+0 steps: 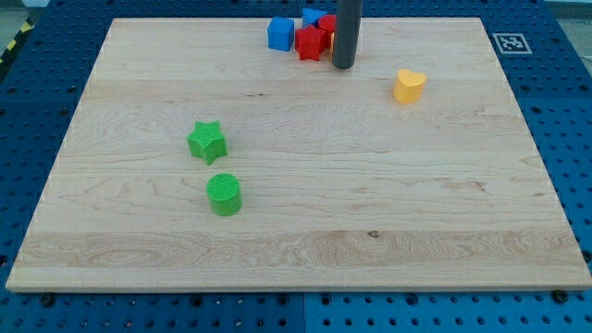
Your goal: Move yellow heart closer to yellow hexagon
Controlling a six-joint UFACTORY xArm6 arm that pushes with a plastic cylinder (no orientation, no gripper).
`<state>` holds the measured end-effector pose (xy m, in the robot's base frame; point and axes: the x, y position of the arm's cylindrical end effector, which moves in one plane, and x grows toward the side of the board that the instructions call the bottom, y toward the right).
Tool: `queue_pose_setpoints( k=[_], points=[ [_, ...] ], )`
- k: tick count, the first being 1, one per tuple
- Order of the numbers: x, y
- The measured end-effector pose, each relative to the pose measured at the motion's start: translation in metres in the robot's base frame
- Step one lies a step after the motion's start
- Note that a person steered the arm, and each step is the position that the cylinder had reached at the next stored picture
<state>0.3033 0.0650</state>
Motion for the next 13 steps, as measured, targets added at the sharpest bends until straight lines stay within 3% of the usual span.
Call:
queue_pose_setpoints(
  k=[2, 3, 6, 9, 13],
  points=[
    [0.093, 0.063],
    [0.109, 0.118],
    [0.081, 0.118],
    [0.039, 0.064],
    [0.005, 0.070]
  ],
)
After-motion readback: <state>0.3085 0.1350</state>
